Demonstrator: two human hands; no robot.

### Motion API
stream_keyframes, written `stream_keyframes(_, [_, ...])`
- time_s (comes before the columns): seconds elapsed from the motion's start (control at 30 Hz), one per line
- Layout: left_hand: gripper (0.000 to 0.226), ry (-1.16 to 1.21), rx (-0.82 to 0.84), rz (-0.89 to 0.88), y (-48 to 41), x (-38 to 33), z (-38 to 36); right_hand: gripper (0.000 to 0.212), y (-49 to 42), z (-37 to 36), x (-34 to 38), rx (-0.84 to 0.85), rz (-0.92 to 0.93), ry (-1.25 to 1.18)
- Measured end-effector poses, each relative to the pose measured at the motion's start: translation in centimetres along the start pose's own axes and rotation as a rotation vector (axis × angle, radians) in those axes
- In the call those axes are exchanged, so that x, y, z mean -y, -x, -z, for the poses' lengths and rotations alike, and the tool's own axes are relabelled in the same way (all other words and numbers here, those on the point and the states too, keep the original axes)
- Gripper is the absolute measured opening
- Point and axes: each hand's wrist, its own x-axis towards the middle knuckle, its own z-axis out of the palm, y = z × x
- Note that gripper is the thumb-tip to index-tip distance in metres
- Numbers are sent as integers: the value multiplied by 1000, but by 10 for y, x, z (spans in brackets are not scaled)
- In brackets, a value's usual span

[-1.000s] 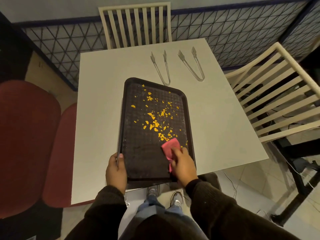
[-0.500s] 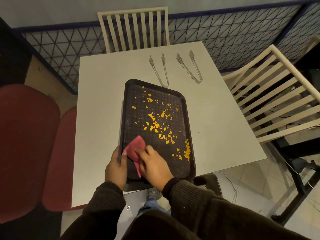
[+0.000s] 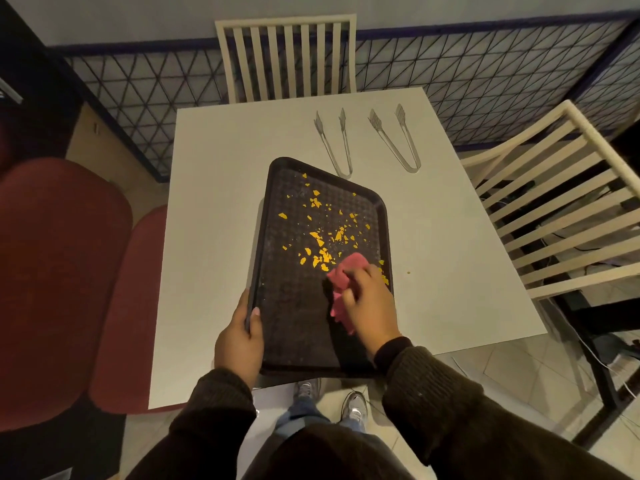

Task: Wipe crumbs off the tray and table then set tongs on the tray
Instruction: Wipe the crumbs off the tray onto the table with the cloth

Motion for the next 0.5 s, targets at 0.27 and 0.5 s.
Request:
stream_keyframes(0.27, [46, -42, -70, -25, 4, -1, 0, 45, -21, -54, 60, 143, 189, -54])
stream_keyframes(0.5, [46, -16, -24, 44, 3, 7, 3, 36, -31, -32, 3, 88, -149, -24])
